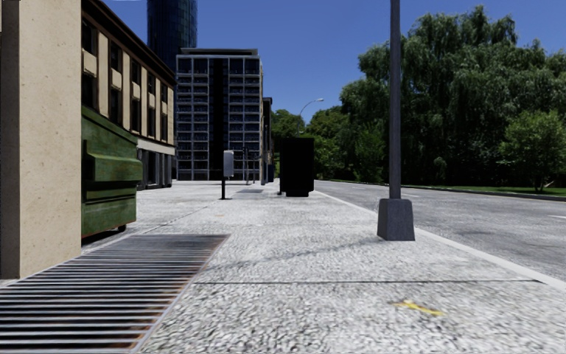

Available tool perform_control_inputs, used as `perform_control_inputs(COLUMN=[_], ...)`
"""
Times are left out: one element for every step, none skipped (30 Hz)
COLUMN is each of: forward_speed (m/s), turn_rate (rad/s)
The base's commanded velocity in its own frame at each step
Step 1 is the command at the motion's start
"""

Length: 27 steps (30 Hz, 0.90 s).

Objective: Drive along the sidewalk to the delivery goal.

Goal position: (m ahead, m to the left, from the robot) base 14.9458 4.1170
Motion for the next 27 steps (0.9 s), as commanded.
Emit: perform_control_inputs(forward_speed=[2.00,2.00,2.00,2.00,2.00,2.00,2.00,2.00,2.00,2.00,2.00,2.00,2.00,2.00,2.00,2.00,2.00,2.00,2.00,2.00,2.00,2.00,2.00,2.00,2.00,2.00,2.00], turn_rate=[0.29,0.31,0.34,0.35,0.35,0.35,0.35,0.35,0.35,0.35,0.35,0.35,0.36,0.36,0.36,0.36,0.36,0.36,0.36,0.36,0.36,0.36,0.36,0.36,0.36,0.36,0.36])
